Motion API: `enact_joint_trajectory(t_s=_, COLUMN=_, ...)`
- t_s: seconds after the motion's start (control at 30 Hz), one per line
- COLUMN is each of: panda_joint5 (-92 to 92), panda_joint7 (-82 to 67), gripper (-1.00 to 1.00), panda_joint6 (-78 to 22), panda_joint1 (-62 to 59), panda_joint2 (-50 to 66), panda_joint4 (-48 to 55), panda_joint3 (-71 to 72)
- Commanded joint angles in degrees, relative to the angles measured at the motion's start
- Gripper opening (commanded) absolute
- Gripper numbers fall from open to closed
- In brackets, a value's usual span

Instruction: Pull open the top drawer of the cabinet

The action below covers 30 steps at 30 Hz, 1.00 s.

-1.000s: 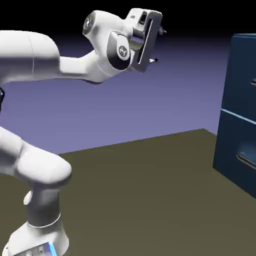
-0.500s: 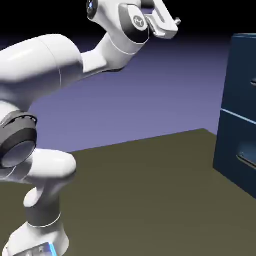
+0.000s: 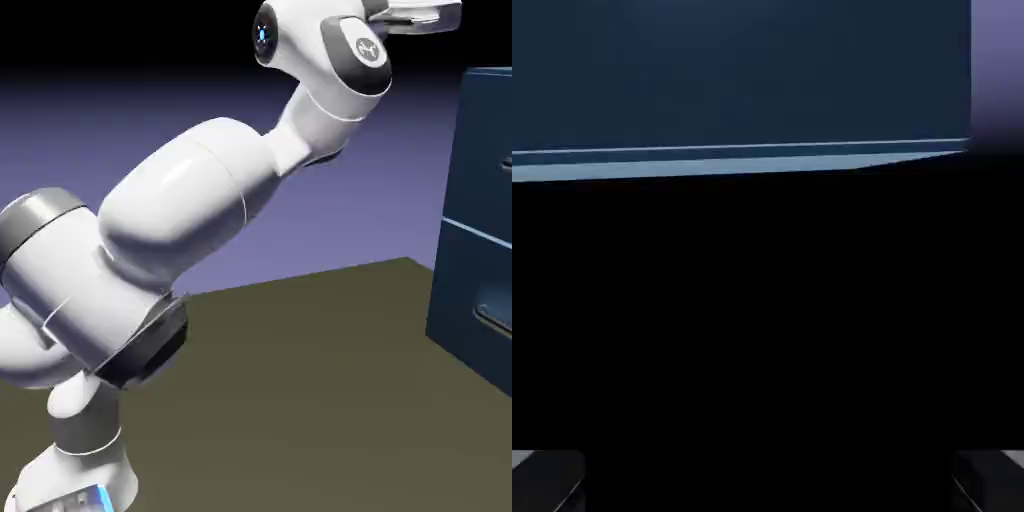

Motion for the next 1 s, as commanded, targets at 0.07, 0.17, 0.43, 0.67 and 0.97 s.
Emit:
enact_joint_trajectory(t_s=0.07, panda_joint5=-5.61, panda_joint7=-7.48, gripper=0.0, panda_joint6=-0.75, panda_joint1=4.58, panda_joint2=-1.68, panda_joint4=3.04, panda_joint3=-3.11)
enact_joint_trajectory(t_s=0.17, panda_joint5=-11.22, panda_joint7=-14.95, gripper=0.0, panda_joint6=-1.5, panda_joint1=9.16, panda_joint2=-3.36, panda_joint4=6.08, panda_joint3=-6.22)
enact_joint_trajectory(t_s=0.43, panda_joint5=-26.17, panda_joint7=-34.89, gripper=0.0, panda_joint6=-3.51, panda_joint1=21.37, panda_joint2=-7.83, panda_joint4=14.18, panda_joint3=-14.51)
enact_joint_trajectory(t_s=0.67, panda_joint5=-39.25, panda_joint7=-52.33, gripper=0.0, panda_joint6=-5.26, panda_joint1=32.06, panda_joint2=-11.74, panda_joint4=21.27, panda_joint3=-21.76)
enact_joint_trajectory(t_s=0.97, panda_joint5=-43.72, panda_joint7=-65.58, gripper=0.0, panda_joint6=-3.62, panda_joint1=43.08, panda_joint2=-14.74, panda_joint4=33.22, panda_joint3=-26.03)
